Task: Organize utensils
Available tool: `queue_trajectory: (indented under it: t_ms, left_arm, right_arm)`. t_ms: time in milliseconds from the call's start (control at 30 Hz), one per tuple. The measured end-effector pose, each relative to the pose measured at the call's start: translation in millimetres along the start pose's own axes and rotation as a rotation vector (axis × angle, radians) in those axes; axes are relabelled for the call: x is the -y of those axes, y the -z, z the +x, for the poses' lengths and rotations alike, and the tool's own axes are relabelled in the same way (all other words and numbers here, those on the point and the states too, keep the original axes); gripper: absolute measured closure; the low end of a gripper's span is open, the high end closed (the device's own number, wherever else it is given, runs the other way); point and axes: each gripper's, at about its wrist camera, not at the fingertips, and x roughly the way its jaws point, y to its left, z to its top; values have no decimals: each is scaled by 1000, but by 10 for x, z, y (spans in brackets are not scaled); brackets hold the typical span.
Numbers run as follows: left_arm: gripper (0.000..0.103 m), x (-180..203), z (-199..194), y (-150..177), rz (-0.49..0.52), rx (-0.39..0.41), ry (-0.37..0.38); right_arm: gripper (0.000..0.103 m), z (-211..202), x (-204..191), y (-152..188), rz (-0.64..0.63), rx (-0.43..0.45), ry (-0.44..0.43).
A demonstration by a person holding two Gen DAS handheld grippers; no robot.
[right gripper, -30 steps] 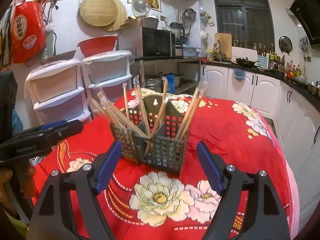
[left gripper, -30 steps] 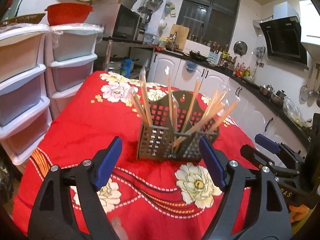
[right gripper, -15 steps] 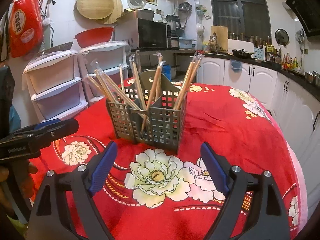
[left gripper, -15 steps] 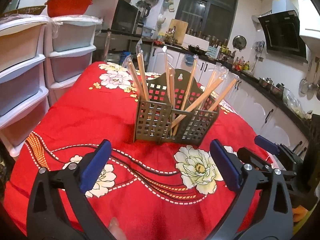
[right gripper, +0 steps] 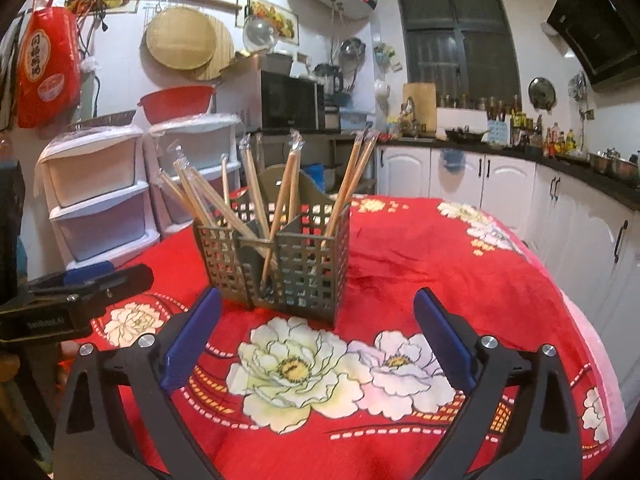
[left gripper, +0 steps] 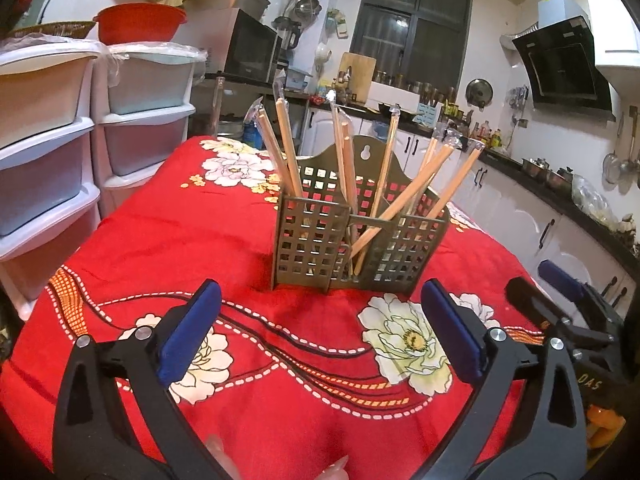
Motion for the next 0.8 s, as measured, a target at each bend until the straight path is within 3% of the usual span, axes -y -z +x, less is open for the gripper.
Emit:
queue_trajectory:
  t_ms: [167,400,800]
  left_arm:
    - [12,-29,52,23,0,45,-16]
    - [12,-53,132,48,8,98,-36]
    - [12,-101,191,85,-8,88,-37]
  right_arm:
    - [7,2,47,26,17,62,19]
    - [7,95,36,108,-10,59,42]
    - [7,138,34,145,1,39,42]
